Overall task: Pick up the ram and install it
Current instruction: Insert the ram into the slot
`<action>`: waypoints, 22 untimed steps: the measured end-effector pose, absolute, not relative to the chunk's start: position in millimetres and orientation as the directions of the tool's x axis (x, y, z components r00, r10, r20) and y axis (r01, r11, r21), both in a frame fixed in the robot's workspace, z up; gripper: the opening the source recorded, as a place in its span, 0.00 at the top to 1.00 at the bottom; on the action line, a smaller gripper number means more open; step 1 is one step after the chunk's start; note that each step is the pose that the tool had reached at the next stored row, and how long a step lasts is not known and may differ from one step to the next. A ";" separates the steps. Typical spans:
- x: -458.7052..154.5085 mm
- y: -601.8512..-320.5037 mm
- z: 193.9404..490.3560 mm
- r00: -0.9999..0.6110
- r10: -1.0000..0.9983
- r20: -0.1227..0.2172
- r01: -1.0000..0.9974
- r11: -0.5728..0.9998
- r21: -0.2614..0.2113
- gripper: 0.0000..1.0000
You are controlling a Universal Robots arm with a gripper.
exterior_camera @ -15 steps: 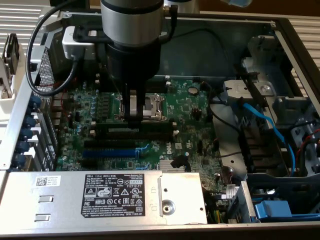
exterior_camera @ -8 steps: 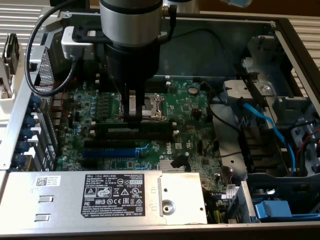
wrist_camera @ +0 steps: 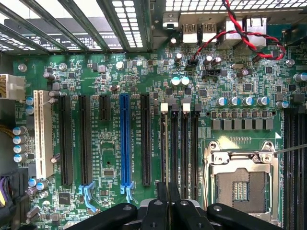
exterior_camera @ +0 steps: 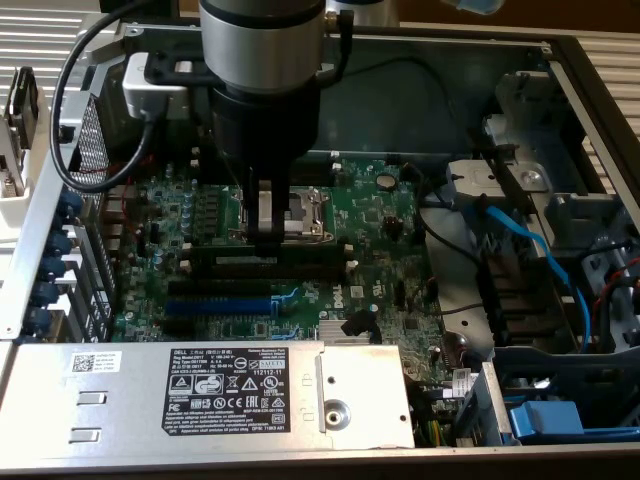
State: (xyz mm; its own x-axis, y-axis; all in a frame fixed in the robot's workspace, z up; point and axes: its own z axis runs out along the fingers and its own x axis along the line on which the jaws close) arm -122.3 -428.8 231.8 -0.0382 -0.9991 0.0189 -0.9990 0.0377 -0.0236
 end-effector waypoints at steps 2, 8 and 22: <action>-122.1 -428.9 231.8 -0.038 -0.999 0.019 -0.999 0.038 -0.024 0.88; -121.9 -428.8 231.7 -0.038 -0.999 0.018 -0.999 0.038 -0.024 0.88; -121.9 -428.9 229.2 -0.038 -0.999 0.017 -0.999 0.038 -0.024 0.88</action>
